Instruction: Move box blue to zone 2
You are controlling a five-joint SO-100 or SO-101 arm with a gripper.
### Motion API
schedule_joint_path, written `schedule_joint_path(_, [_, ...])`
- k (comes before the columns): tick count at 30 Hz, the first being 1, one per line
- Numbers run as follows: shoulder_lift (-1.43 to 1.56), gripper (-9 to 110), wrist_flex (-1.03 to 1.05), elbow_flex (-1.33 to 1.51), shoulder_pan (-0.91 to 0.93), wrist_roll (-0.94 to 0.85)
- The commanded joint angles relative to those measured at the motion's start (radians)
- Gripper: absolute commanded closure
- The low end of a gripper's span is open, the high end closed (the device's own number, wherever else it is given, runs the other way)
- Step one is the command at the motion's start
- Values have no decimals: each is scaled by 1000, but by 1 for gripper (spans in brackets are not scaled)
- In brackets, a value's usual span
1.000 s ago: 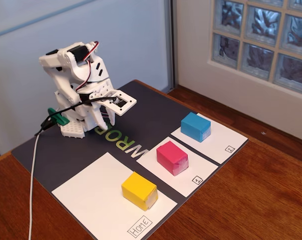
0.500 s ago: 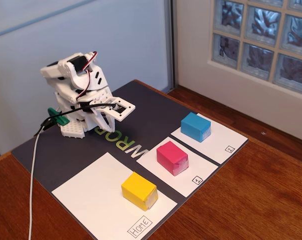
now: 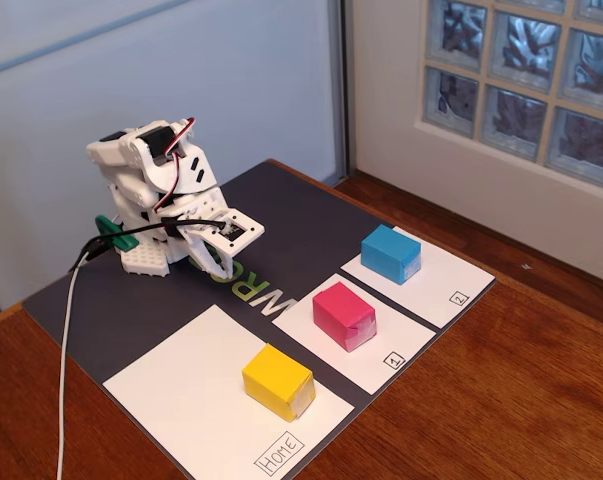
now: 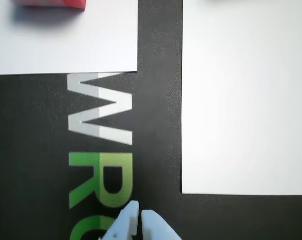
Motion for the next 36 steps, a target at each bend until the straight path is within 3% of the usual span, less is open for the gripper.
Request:
schedule_joint_path(1, [52, 102, 11, 55, 26, -9])
schedule_joint_path(36, [52, 102, 46, 55, 6, -29])
